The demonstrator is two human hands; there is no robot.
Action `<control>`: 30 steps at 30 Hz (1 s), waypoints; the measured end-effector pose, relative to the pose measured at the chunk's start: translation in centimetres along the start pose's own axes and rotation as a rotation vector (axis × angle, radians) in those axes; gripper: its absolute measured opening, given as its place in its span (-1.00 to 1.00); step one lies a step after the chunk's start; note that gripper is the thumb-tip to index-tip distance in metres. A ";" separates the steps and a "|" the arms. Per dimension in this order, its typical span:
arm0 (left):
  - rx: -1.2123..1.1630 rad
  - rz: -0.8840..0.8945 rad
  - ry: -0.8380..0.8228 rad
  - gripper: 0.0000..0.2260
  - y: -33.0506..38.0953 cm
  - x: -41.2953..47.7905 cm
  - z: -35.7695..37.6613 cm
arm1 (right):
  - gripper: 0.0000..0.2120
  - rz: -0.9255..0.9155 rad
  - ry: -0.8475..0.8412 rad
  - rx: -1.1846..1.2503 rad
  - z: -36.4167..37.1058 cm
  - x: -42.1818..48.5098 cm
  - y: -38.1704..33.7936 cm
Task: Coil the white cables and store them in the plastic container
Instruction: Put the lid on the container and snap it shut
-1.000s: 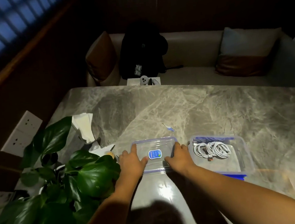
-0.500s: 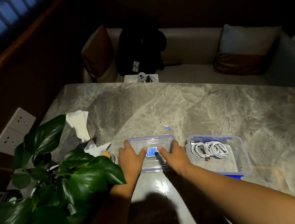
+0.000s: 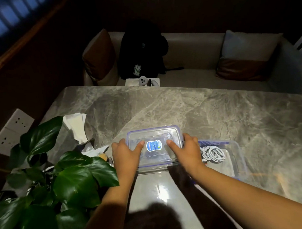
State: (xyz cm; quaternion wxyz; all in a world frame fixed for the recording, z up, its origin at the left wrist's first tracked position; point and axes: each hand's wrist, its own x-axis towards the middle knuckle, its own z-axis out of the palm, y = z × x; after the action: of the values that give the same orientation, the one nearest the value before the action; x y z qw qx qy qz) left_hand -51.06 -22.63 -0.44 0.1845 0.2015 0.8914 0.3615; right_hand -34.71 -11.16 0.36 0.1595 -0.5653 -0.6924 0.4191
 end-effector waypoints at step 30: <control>-0.054 0.103 -0.214 -0.68 7.8 -9.1 12.3 | -0.71 0.117 0.175 -0.018 -15.2 1.7 15.9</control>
State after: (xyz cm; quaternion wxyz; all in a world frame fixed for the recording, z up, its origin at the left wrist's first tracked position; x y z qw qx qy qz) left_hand -35.75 -14.93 -1.41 0.2652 0.2794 0.8451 0.3707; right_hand -14.38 -3.32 -3.06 0.1893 -0.6404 -0.6456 0.3704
